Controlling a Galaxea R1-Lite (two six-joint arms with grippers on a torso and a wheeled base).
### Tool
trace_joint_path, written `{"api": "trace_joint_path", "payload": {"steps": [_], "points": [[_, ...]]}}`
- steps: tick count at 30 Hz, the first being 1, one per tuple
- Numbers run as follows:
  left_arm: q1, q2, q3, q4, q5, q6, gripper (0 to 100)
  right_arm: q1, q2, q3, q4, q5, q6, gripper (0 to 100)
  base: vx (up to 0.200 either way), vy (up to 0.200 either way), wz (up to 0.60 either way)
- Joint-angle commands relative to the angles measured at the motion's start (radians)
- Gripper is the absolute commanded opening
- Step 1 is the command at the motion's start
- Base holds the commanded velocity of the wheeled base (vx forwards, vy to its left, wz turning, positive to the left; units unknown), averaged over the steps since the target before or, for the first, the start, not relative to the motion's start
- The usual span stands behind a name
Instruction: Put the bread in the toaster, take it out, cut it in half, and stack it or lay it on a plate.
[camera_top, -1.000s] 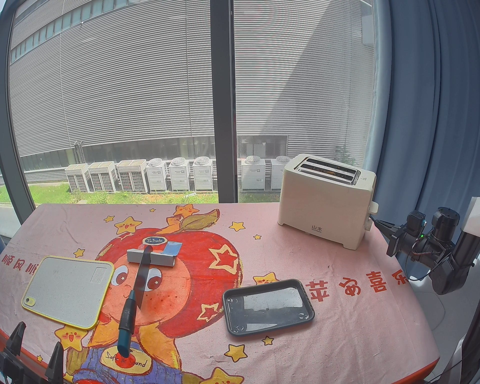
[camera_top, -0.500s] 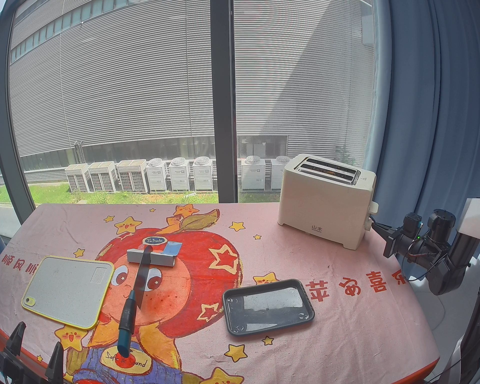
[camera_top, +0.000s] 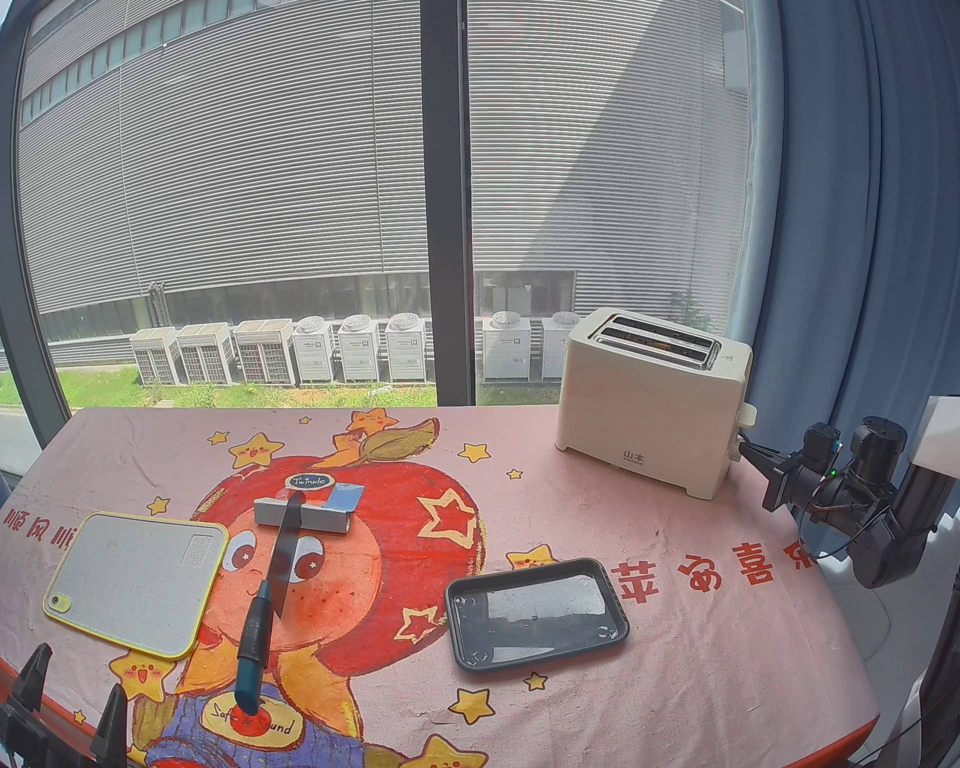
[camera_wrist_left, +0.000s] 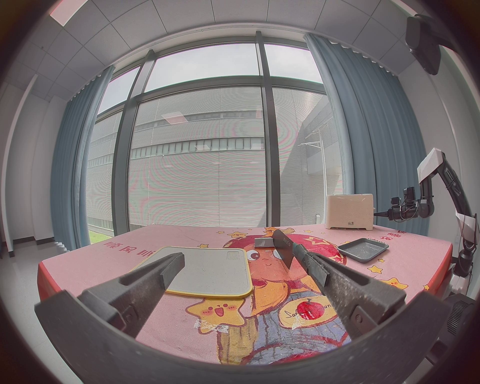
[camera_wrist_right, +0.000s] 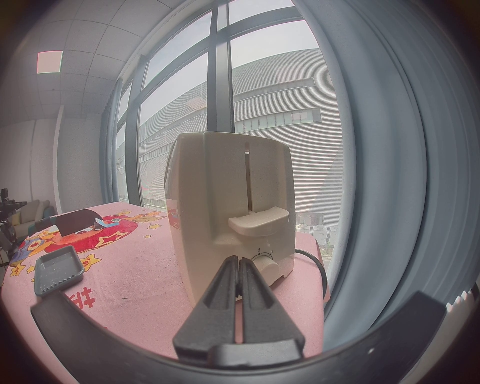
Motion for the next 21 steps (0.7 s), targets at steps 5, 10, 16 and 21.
{"api": "trace_joint_path", "payload": {"steps": [5,10,16,21], "points": [[0.001,-0.016,0.018,0.001,0.0,0.0,100,0.002,0.013,-0.017,0.0,-0.001,-0.001,0,0.0,0.0,0.0],[0.001,-0.016,0.018,0.001,0.0,0.0,100,0.004,0.016,-0.021,0.002,-0.001,0.001,0,0.0,0.0,0.0],[0.001,-0.016,0.018,0.001,0.0,0.0,100,0.002,0.039,-0.029,0.0,-0.001,0.001,0,0.0,0.0,0.0],[0.001,-0.016,0.018,-0.001,0.0,0.0,100,0.001,0.053,-0.03,0.0,-0.001,0.001,0,0.0,0.0,0.0]]}}
